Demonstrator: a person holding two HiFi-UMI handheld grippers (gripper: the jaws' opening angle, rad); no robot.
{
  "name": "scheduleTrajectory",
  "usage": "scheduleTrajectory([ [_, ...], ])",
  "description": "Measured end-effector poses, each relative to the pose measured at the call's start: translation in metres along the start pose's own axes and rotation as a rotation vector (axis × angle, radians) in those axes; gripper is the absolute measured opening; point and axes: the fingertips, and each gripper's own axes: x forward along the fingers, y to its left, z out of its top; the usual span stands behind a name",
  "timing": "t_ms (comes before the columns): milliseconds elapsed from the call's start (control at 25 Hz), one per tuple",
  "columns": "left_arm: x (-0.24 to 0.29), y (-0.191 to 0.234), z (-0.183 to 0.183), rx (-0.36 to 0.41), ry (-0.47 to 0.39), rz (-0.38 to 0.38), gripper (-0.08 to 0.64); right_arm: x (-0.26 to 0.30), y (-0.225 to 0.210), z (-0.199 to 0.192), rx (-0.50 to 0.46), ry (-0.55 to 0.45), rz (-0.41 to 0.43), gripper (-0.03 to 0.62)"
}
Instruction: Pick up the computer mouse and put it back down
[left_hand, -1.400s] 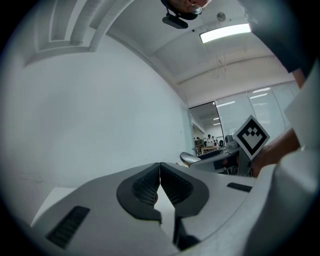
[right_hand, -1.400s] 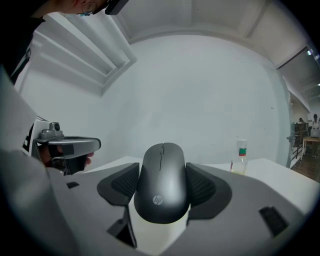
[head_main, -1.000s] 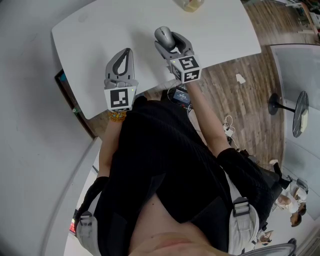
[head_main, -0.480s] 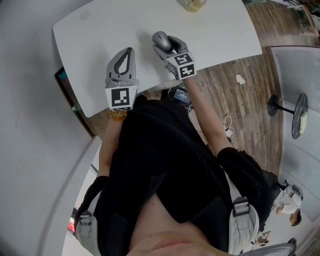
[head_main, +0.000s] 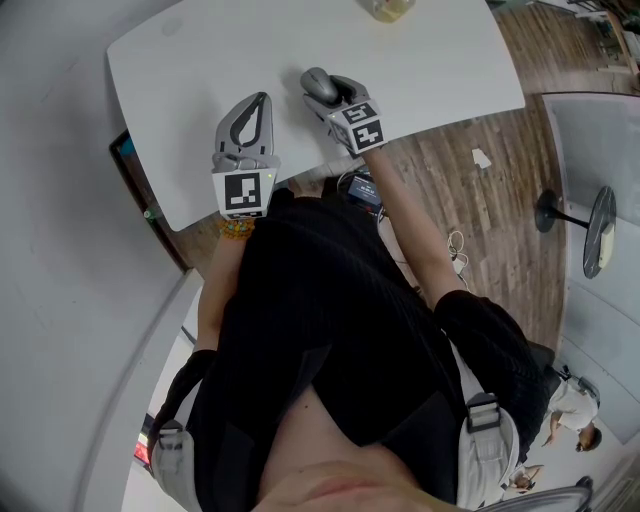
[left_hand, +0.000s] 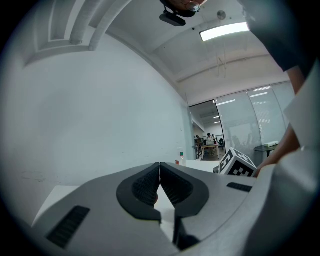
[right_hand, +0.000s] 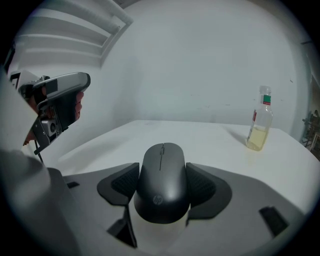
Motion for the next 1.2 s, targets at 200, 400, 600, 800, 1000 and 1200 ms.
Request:
scheduleTrajectory([
  [200, 0.002, -0.001, 0.000, 0.003, -0.003, -0.002, 0.014, 0.007, -0.002, -0.009, -0.007, 0.028, 0.008, 0.282],
  [400, 0.002, -0.001, -0.003, 0.006, 0.005, -0.005, 0.014, 0.010, -0.001, -0.019, -0.002, 0.065, 0.017, 0.282],
  [600, 0.000, -0.001, -0.003, 0.006, 0.006, -0.004, 0.014, 0.014, 0.001, -0.029, 0.001, 0.098, 0.022, 0.282],
  [800, 0.001, 0.001, -0.004, 0.003, 0.009, -0.002, 0.014, 0.017, 0.002, -0.036, 0.003, 0.115, 0.028, 0.282],
  [1000, 0.001, 0.002, -0.004, 0.002, 0.009, 0.001, 0.014, 0.018, 0.002, -0.038, -0.012, 0.132, 0.025, 0.282],
  [1200, 0.002, 0.002, -0.006, 0.001, 0.012, 0.001, 0.014, 0.017, 0.005, -0.041, -0.023, 0.166, 0.031, 0.282],
])
